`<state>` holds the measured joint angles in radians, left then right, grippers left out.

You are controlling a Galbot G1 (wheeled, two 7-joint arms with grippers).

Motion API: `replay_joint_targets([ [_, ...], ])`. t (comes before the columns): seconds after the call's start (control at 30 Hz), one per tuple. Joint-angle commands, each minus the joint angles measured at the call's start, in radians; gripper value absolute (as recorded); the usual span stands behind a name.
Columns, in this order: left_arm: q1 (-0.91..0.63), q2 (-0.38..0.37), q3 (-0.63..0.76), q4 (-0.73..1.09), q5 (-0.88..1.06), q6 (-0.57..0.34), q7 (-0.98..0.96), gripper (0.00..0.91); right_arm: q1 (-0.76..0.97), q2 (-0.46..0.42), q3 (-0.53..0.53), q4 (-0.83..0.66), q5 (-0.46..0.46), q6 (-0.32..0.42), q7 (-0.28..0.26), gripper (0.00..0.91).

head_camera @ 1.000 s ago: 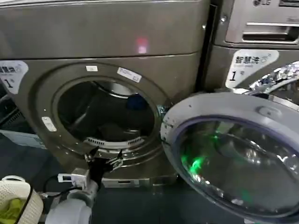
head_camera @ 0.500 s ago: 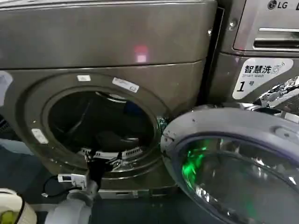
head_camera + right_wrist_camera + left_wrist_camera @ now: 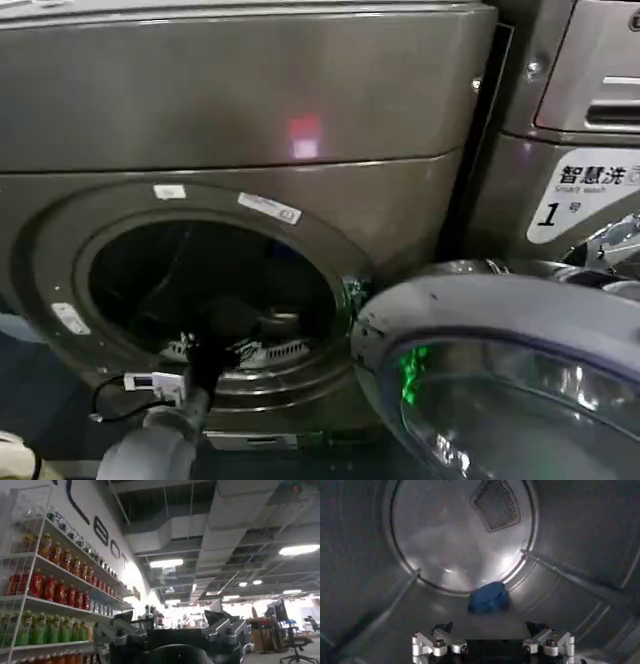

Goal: Grasp the clothes from the dryer.

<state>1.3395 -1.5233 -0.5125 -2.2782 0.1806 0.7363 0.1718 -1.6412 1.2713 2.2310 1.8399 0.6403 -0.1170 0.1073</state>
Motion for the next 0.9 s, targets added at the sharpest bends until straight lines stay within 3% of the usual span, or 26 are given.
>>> replay_joint_targets([
  [0.03,-0.108,0.011,-0.013,0.074,0.132,0.049,0.114,0.907,0.006,0.004,-0.006,0.007,0.0,-0.006,-0.005,0.907],
  [0.2,-0.259,0.035,-0.01,0.206,0.476,0.049,0.363,0.907,0.003,-0.002,-0.006,0.003,0.0,-0.006,-0.004,0.907],
  [0.27,-0.302,0.053,-0.019,0.234,0.72,-0.051,0.626,0.907,0.0,-0.001,-0.006,0.005,0.0,-0.006,-0.004,0.907],
  [0.3,-0.328,0.064,-0.03,0.254,0.826,-0.243,0.727,0.907,-0.001,-0.001,-0.005,0.004,0.001,-0.006,-0.007,0.907],
  [0.33,-0.342,0.072,-0.036,0.272,0.886,-0.311,0.787,0.907,-0.004,-0.001,-0.002,0.003,0.001,-0.005,-0.008,0.907],
  [0.4,-0.388,0.085,-0.081,0.302,0.912,-0.623,1.005,0.907,-0.009,-0.001,0.003,-0.006,0.001,-0.003,-0.008,0.907],
  [0.5,-0.441,0.117,-0.065,0.309,0.979,-0.759,1.175,0.907,-0.007,0.001,-0.002,-0.01,-0.001,0.0,-0.009,0.907],
  [0.53,-0.496,0.128,-0.057,0.36,1.04,-0.901,1.176,0.907,-0.005,0.001,-0.003,-0.008,-0.001,0.0,-0.009,0.907],
  [0.6,-0.561,0.162,-0.019,0.406,1.074,-1.004,1.176,0.907,-0.002,0.0,-0.007,-0.005,-0.001,-0.001,-0.01,0.907],
  [0.7,-0.617,0.21,0.032,0.458,1.081,-1.076,1.177,0.907,-0.003,-0.002,-0.008,-0.01,-0.002,-0.001,-0.01,0.907],
  [0.9,-0.67,0.311,0.136,0.535,1.014,-1.068,1.176,0.907,0.011,0.002,-0.021,-0.016,-0.003,0.0,-0.017,0.907],
])
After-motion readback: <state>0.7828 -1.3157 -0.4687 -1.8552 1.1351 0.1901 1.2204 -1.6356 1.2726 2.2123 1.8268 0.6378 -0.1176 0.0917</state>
